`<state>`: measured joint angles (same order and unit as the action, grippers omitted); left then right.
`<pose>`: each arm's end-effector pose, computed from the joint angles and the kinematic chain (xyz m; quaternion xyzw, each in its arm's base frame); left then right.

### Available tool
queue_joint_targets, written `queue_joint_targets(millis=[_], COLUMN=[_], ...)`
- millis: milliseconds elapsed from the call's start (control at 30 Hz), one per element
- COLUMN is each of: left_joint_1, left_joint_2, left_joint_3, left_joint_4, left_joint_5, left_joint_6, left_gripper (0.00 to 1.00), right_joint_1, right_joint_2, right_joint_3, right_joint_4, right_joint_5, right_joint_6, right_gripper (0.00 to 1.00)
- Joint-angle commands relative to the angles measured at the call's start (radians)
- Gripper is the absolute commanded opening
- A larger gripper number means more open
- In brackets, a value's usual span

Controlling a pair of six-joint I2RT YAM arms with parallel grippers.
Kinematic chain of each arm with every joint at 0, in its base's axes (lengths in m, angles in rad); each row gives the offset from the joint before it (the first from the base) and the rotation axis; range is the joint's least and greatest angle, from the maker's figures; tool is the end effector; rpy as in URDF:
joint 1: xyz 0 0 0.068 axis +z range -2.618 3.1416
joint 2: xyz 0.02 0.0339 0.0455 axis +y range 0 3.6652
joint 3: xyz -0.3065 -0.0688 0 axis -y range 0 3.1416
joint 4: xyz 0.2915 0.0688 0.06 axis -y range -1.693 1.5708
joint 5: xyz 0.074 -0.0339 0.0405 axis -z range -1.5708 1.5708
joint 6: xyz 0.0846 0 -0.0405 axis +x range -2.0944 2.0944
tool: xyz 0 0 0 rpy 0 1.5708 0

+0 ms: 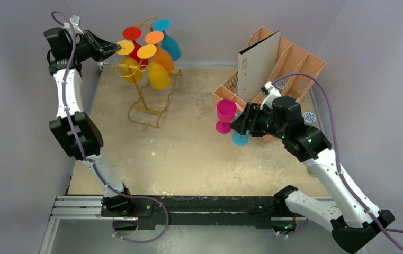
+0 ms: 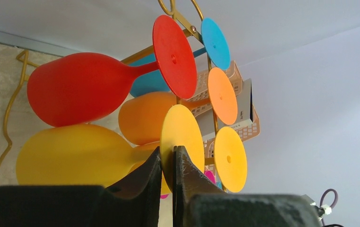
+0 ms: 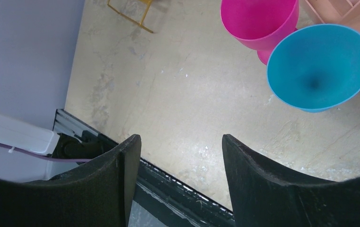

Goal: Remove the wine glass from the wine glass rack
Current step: Move the wine rack to the center of the board.

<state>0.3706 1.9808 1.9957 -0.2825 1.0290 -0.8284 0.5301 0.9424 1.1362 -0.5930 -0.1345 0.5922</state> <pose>0.5354 0.1303 0.4278 -0.1442 0.7399 -0.5009 0.4254 0.2184 0.1411 0.4151 -0.0113 0.8321 0.3410 0.4372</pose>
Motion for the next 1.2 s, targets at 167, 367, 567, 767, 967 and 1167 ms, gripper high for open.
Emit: queue_joint_targets(millis=[167, 367, 567, 767, 967, 1167], left_joint_1=[-0.003, -0.001, -0.001, -0.001, -0.001, 0.000], left_joint_2=[-0.098, -0.143, -0.224, -0.312, -0.371, -0.367], left_joint_3=[-0.062, -0.099, -0.199, -0.308, -0.340, -0.317], left_joint_4=[-0.103, -0.187, -0.241, -0.284, -0.307, -0.293], left_joint_5=[0.035, 0.043, 0.050, 0.032, -0.012, -0.030], left_joint_6=[0.055, 0.101, 0.156, 0.209, 0.239, 0.237], left_gripper=[0.00, 0.00, 0.00, 0.00, 0.00, 0.11], right_joint_1=[0.001, 0.002, 0.002, 0.001, 0.001, 0.000], right_joint_2=[-0.001, 0.000, 0.000, 0.000, 0.004, 0.008], right_joint_3=[-0.013, -0.022, -0.028, -0.029, -0.028, -0.028], right_joint_4=[0.013, 0.020, 0.027, 0.029, 0.034, 0.033], right_joint_5=[-0.020, -0.024, -0.031, -0.033, -0.035, -0.036], right_joint_6=[0.013, 0.013, 0.017, 0.016, 0.016, 0.017], right_gripper=[0.66, 0.66, 0.66, 0.66, 0.66, 0.67])
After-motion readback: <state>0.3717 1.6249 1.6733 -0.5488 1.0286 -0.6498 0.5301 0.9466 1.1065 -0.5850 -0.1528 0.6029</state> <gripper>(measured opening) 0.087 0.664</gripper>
